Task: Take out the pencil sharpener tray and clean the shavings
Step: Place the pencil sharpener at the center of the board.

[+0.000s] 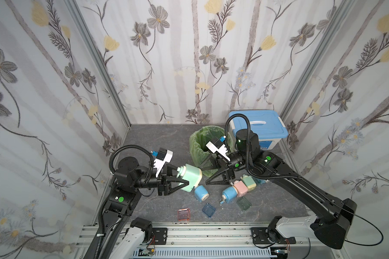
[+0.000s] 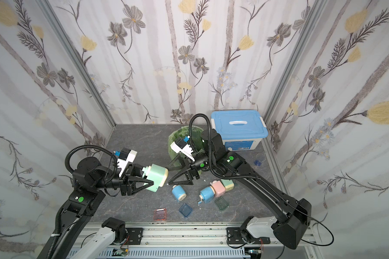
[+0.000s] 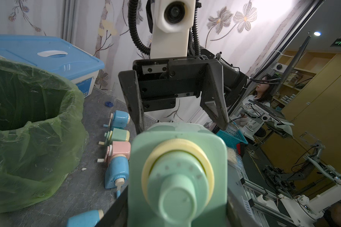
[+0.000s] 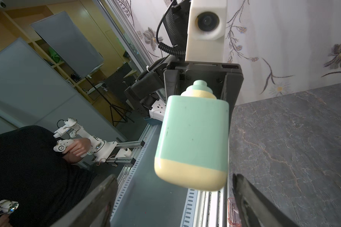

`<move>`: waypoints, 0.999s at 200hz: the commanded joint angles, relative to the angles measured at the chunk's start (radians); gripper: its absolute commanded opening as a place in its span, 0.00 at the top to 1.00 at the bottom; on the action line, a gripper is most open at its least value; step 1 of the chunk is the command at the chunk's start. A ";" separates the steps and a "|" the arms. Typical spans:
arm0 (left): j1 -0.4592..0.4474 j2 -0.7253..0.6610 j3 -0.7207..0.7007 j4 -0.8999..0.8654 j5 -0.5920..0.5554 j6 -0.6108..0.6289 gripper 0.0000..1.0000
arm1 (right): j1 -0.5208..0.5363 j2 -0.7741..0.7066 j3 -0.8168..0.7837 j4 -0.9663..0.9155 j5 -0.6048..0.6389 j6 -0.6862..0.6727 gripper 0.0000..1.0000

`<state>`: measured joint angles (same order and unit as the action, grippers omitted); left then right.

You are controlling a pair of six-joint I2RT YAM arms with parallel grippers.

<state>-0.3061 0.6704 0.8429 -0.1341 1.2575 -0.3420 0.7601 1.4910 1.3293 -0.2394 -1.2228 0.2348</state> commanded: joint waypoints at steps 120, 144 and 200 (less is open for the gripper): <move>-0.003 0.012 0.013 -0.020 -0.018 0.058 0.53 | 0.108 0.063 0.056 0.031 0.132 -0.040 0.45; -0.004 0.015 0.013 -0.021 -0.029 0.058 0.48 | 0.109 0.061 0.054 0.033 0.117 -0.051 0.55; -0.003 0.033 0.034 -0.104 -0.113 0.094 0.00 | 0.107 0.030 -0.017 0.106 0.182 -0.053 0.67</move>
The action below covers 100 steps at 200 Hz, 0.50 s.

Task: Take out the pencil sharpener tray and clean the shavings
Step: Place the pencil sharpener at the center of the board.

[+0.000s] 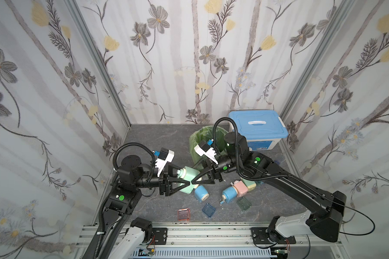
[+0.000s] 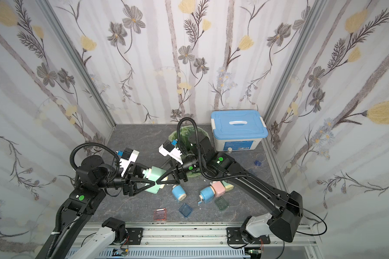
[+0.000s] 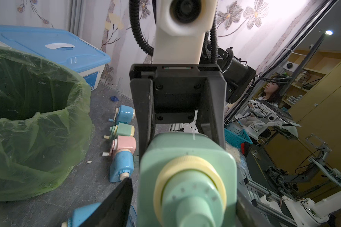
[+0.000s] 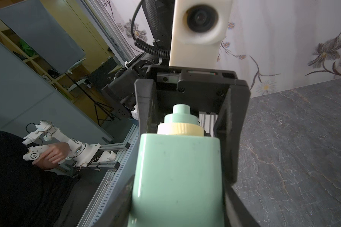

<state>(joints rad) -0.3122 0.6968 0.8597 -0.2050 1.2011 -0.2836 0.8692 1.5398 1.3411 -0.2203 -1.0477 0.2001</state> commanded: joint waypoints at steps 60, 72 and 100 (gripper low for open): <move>0.092 0.065 0.045 -0.155 -0.485 0.023 0.00 | 0.011 -0.004 -0.159 0.161 0.321 -0.010 0.68; 0.123 0.085 0.048 -0.169 -0.616 -0.010 0.00 | 0.032 0.021 -0.171 0.173 0.404 -0.011 0.67; 0.191 0.136 0.074 -0.267 -0.965 -0.070 0.00 | 0.115 0.134 -0.152 0.191 0.651 -0.009 0.68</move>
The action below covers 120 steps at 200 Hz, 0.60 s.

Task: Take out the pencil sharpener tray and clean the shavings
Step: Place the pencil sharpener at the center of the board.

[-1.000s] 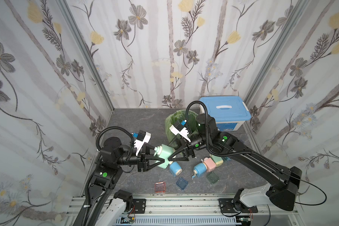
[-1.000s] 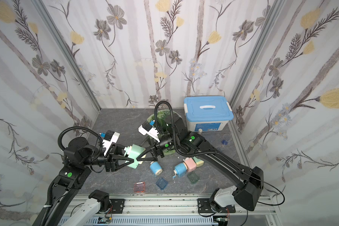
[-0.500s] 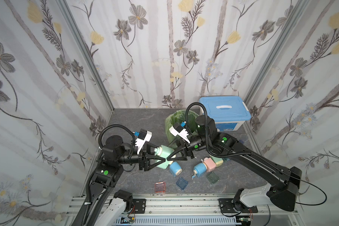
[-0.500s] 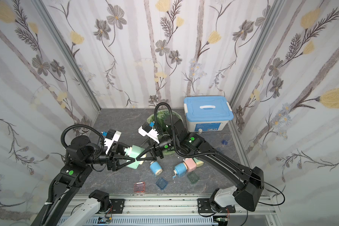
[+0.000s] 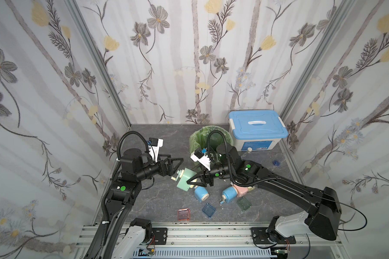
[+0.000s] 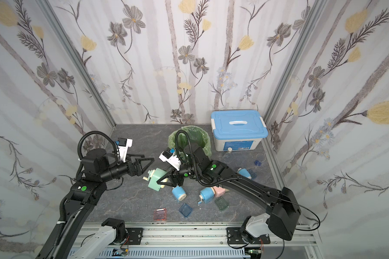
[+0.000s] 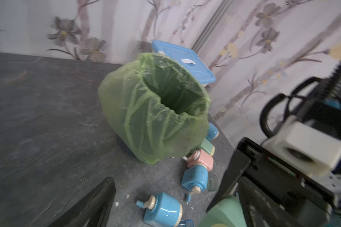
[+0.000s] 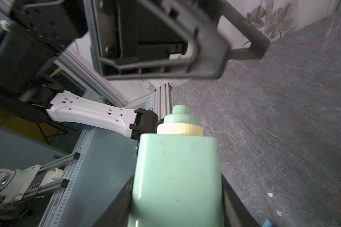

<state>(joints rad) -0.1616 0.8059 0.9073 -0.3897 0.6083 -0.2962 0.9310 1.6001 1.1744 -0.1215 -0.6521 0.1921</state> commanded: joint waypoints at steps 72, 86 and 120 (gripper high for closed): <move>0.252 -0.012 -0.013 -0.242 -0.647 -0.203 0.00 | 0.211 0.359 0.107 0.122 0.599 0.063 0.68; 0.257 0.007 -0.014 -0.255 -0.647 -0.209 0.00 | 0.225 0.397 0.120 0.113 0.623 0.057 0.67; 0.277 0.032 -0.032 -0.248 -0.674 -0.253 0.00 | 0.259 0.450 0.110 0.116 0.678 0.045 0.65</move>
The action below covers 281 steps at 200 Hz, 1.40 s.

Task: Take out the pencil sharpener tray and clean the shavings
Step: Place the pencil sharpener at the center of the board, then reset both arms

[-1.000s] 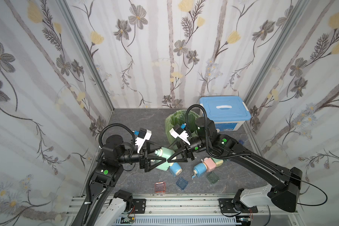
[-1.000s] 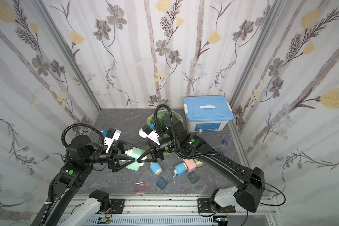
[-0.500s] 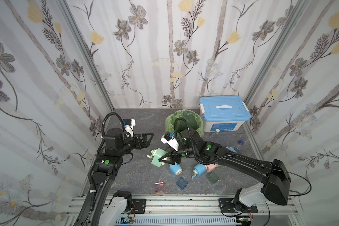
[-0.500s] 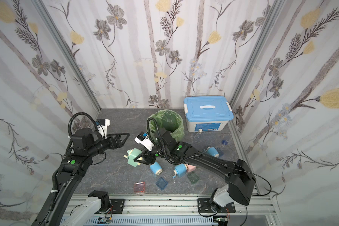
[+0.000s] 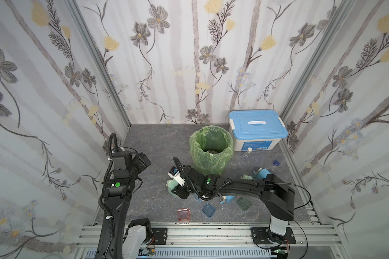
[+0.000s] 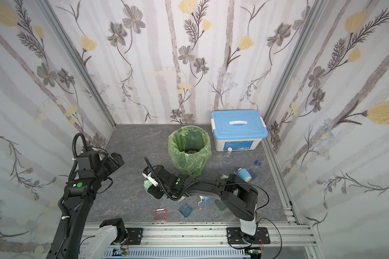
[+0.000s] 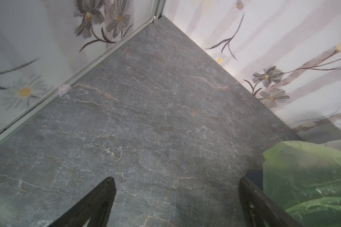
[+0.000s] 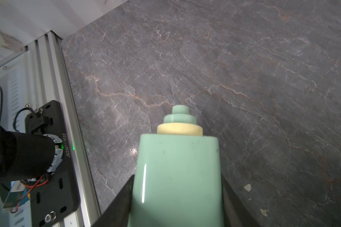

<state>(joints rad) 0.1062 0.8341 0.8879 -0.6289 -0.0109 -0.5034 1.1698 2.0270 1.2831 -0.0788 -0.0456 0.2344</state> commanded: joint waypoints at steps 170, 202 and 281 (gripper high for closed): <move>-0.076 0.290 -0.131 0.438 -0.435 -0.062 0.00 | 0.014 -0.250 -0.163 0.028 0.060 -0.102 0.00; -0.115 0.480 -0.078 0.521 -0.529 0.094 0.00 | -0.072 -0.423 -0.264 0.004 0.039 -0.120 0.00; -0.112 0.557 -0.379 1.038 -0.412 0.264 0.00 | -0.574 -0.863 -0.601 0.044 0.039 -0.142 0.00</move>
<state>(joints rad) -0.0120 1.3746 0.5274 0.1959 -0.4656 -0.3325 0.7071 1.2152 0.7498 -0.0872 0.0017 0.1070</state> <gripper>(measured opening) 0.997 0.996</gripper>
